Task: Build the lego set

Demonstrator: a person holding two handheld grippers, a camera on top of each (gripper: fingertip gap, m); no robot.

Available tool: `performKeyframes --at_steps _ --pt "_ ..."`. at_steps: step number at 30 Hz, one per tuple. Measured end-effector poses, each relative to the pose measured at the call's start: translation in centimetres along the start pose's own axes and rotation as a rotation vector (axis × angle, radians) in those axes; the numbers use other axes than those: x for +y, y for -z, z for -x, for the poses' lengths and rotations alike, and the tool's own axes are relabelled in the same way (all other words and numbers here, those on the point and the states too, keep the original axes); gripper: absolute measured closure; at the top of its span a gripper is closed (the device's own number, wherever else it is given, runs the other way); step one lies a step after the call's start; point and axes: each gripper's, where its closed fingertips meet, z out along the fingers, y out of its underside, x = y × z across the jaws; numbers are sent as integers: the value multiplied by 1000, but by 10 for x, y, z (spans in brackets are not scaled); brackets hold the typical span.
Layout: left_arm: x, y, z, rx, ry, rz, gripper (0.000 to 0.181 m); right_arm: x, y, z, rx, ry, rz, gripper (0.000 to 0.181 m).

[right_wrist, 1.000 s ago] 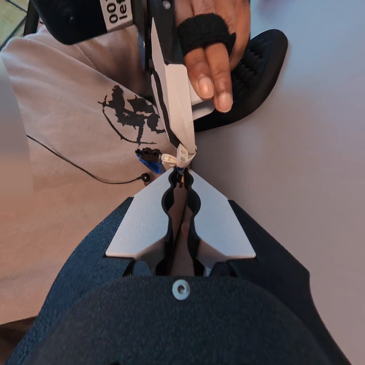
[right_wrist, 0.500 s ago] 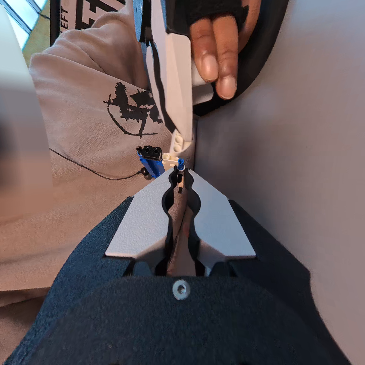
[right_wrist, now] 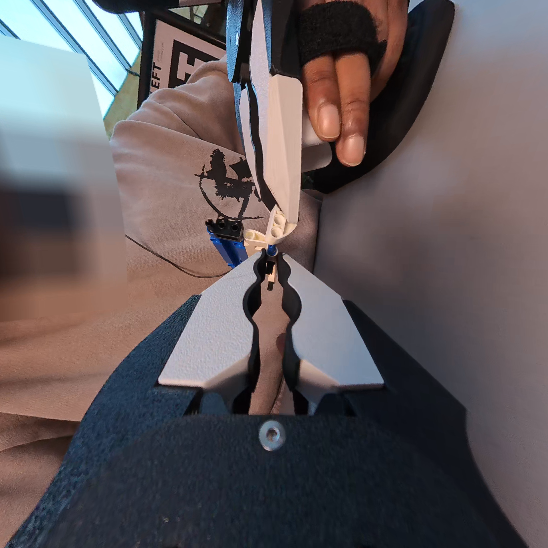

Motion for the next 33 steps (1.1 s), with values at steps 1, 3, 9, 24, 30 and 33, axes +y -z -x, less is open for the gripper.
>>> performKeyframes --at_steps 1,3,9,24,30,33 --pt "0 0 -1 1 -8 2 175 -1 0 1 -7 -1 -5 177" --pt "1 -1 -1 -9 -38 7 175 -1 0 0 -9 -4 -5 177" --pt "-1 1 -8 -17 -242 18 175 4 -6 5 -47 -7 22 177" --pt "0 8 -14 -20 -458 89 174 5 -11 -2 173 207 136 178" --pt "-7 8 -10 -154 -679 123 174 1 -8 4 150 220 117 178" --pt "-2 5 -14 -175 -825 181 174 10 -9 0 146 220 162 178"
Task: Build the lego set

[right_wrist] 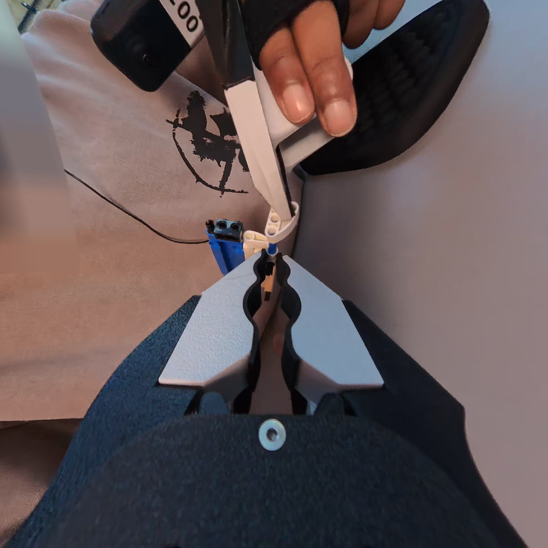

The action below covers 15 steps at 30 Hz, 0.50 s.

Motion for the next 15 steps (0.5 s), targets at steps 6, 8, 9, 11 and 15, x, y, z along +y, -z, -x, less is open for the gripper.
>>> performKeyframes --at_steps 6,8,9,11,15 --pt "0 1 -1 58 -41 24 174 0 -2 -5 65 23 74 178" --pt "0 1 2 48 46 12 174 -4 -1 -6 95 42 61 178" --pt "0 1 3 32 81 6 174 -7 -1 -6 100 43 43 178" --pt "0 -1 1 28 99 1 174 -5 -2 -7 110 49 42 178" --pt "0 -1 -1 54 59 12 174 0 0 -7 112 50 70 178"
